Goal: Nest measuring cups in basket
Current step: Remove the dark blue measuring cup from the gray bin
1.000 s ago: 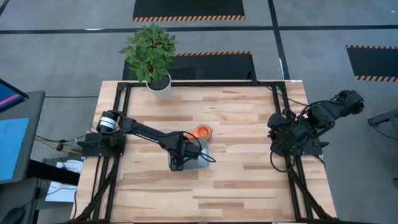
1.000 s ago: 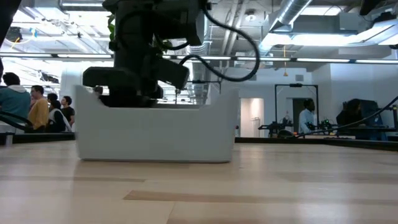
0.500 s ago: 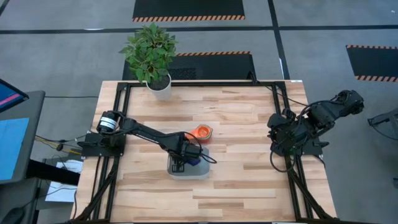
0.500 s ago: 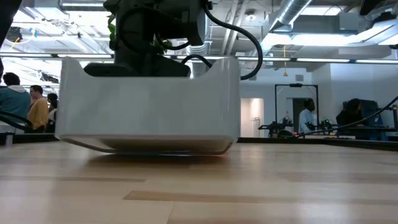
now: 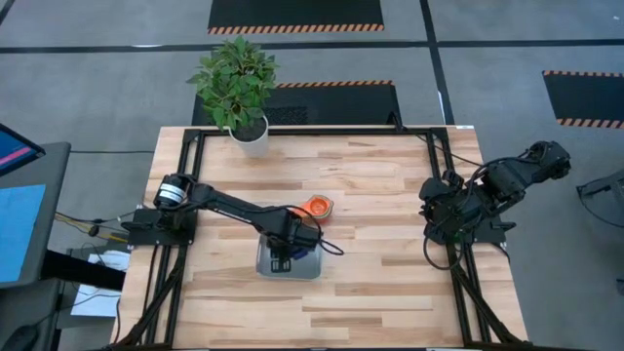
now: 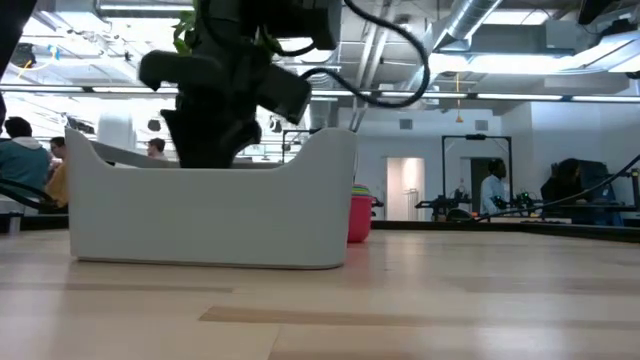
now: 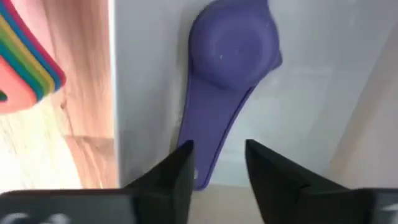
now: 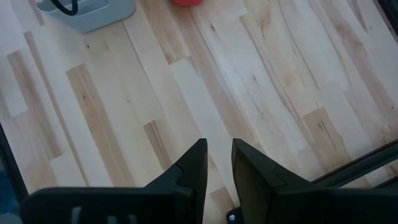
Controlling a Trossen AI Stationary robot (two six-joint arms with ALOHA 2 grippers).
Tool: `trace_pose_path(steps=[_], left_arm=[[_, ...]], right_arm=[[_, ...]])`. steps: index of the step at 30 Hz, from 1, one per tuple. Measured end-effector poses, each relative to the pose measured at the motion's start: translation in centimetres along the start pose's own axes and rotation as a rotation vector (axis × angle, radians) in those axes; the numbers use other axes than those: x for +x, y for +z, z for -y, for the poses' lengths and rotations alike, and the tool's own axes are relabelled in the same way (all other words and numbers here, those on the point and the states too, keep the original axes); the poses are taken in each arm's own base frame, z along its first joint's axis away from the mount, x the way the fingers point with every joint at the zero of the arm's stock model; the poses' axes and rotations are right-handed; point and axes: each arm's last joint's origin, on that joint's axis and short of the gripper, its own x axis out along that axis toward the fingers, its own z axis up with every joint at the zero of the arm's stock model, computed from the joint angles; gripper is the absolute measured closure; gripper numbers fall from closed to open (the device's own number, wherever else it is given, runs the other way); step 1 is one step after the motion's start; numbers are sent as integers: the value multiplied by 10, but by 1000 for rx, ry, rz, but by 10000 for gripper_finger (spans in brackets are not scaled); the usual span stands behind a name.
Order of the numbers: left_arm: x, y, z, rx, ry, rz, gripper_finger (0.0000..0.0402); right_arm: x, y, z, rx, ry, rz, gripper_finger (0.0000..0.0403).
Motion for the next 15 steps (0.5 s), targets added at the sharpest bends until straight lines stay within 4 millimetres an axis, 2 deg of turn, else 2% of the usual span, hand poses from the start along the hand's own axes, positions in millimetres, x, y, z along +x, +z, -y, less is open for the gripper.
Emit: trace_pose_path(steps=[7, 12, 15], left_arm=[[21, -18, 9, -18, 53, -72, 195], [30, -25, 11, -18, 194, -48, 177], [33, -22, 9, -32, 269, 21, 175]], right_arm=[[0, 0, 0, -1, 0, 0, 305], [0, 0, 0, -1, 0, 1, 305], [0, 0, 0, 0, 0, 1, 305]])
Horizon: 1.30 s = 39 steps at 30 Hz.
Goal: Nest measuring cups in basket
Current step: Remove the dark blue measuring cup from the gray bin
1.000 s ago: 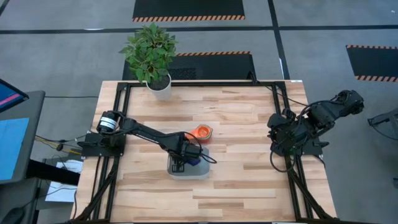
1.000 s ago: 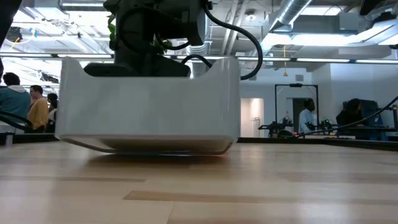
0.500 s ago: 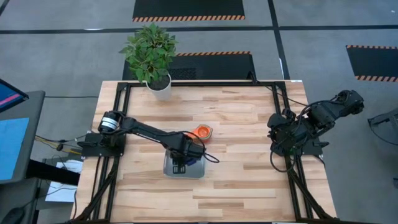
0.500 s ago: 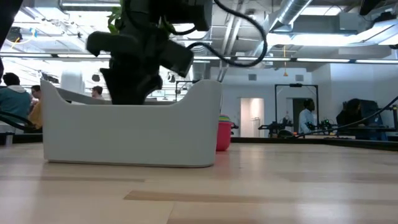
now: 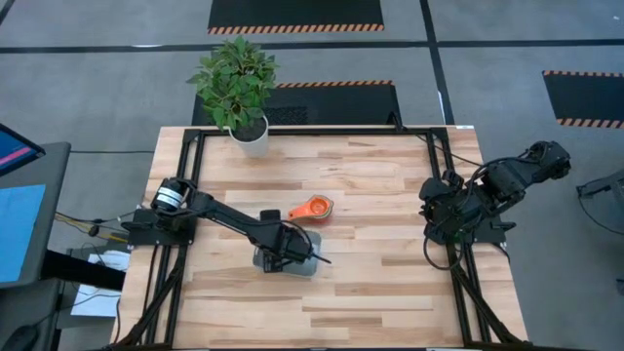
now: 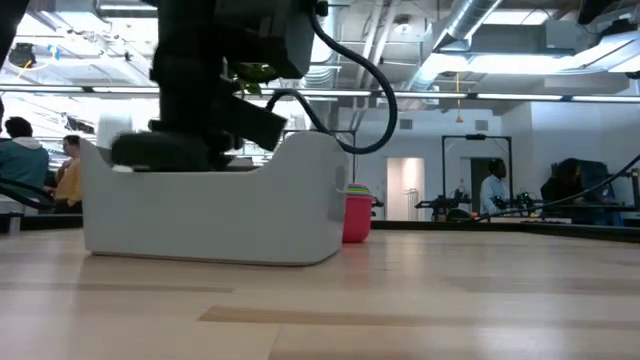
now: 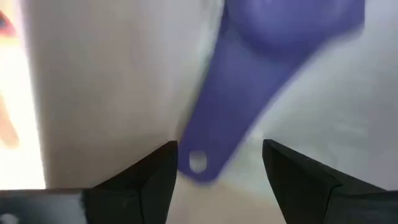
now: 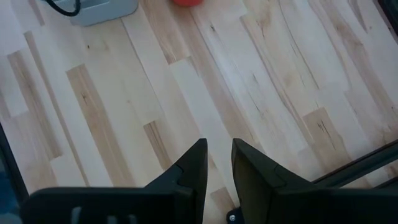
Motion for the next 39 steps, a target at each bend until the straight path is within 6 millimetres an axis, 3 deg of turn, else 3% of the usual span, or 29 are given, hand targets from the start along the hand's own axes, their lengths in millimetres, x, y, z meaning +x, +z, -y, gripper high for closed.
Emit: trace_pose_path(steps=[14, 20, 28, 39], left_arm=[[26, -13, 4, -21, -41, 46, 187], [26, -11, 4, 0, -114, 31, 251], [26, -10, 5, 23, -146, 35, 385], [25, -10, 5, -4, -153, 39, 391]], right_arm=[[0, 2, -2, 10, 21, 16, 305], [0, 2, -2, 10, 22, 15, 305], [0, 2, -2, 10, 21, 14, 305], [0, 2, -2, 10, 21, 13, 305]])
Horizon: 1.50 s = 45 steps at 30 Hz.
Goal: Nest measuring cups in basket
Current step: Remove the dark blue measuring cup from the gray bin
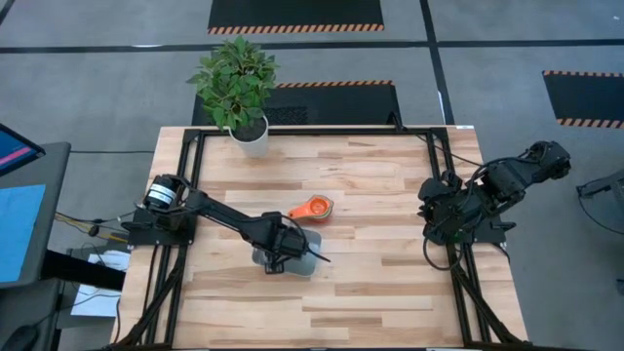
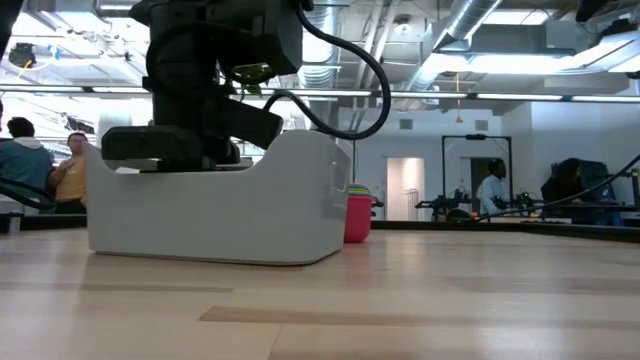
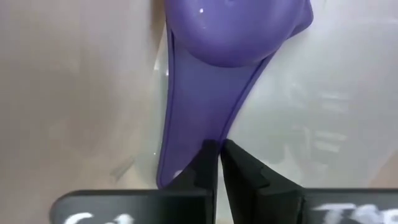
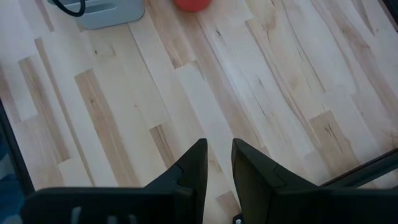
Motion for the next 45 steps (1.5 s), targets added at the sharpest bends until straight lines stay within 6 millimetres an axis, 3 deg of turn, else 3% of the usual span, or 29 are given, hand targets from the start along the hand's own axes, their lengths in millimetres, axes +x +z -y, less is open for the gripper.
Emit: trace_pose_path(steps=[4, 14, 21, 28, 37, 41, 45], left_arm=[[-3, 2, 0, -4, 14, -15, 350], [-14, 5, 0, -179, 41, -62, 193], [-21, 2, 0, -275, 31, -156, 156], [2, 8, 8, -271, -49, -246, 166], [3, 12, 8, -195, -43, -190, 192], [4, 15, 9, -158, -19, -147, 250], [4, 19, 8, -142, -7, -100, 363]], right_arm=[[0, 0, 0, 0, 0, 0, 305], [0, 0, 0, 0, 0, 0, 305], [0, 0, 0, -1, 0, 0, 305], [0, 0, 0, 0, 1, 0, 305], [0, 0, 0, 0, 1, 0, 305], [0, 0, 0, 1, 3, -2, 305], [0, 0, -1, 2, 19, -19, 305]])
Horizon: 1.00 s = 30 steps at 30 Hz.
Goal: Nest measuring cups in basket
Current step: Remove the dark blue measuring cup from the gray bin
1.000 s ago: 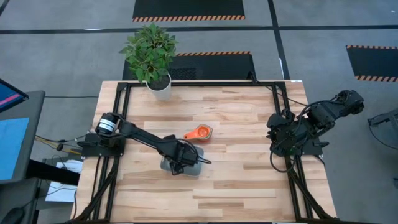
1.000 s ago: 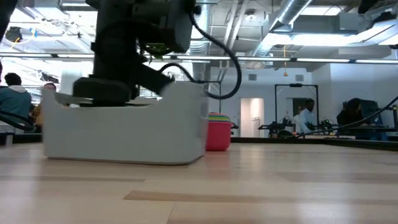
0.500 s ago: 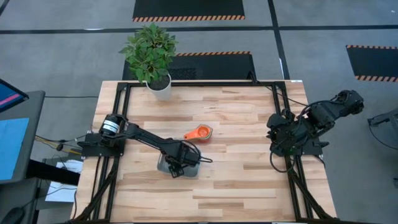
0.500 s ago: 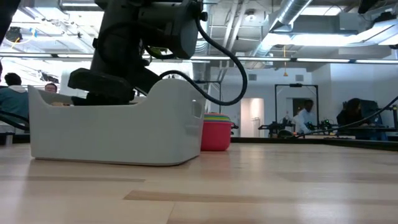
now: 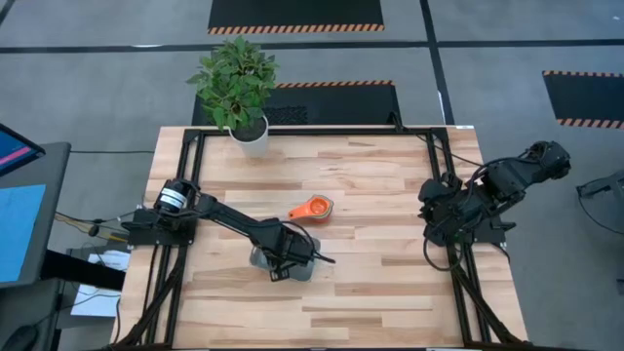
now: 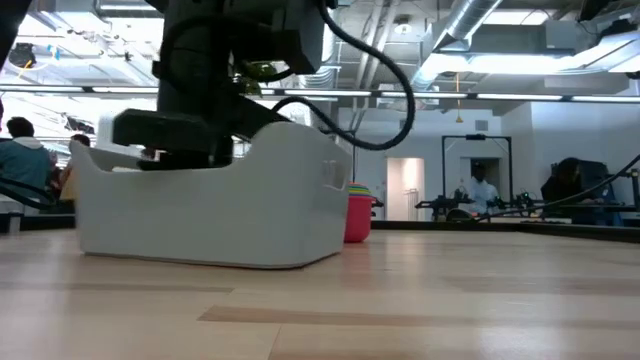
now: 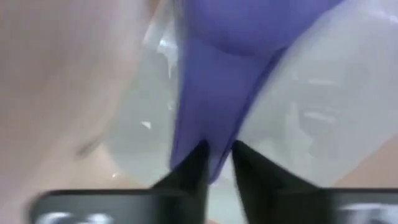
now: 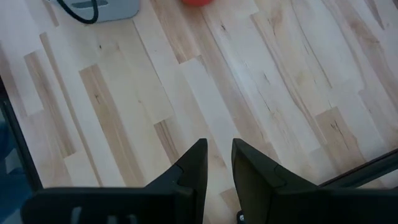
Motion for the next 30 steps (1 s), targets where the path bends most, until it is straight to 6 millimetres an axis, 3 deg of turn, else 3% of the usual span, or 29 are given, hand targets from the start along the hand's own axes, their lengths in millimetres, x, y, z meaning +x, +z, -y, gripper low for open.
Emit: trace_pose_path(steps=[5, 16, 30], left_arm=[[-1, 9, 4, -5, -34, 100, 398], [-2, 14, 11, 47, -49, 178, 401], [-3, 31, 18, 207, -31, 374, 401]], right_arm=[[0, 0, 0, 0, 0, 0, 305], [8, 7, -12, -19, 8, 13, 305], [70, 44, -60, -432, -82, 29, 305]])
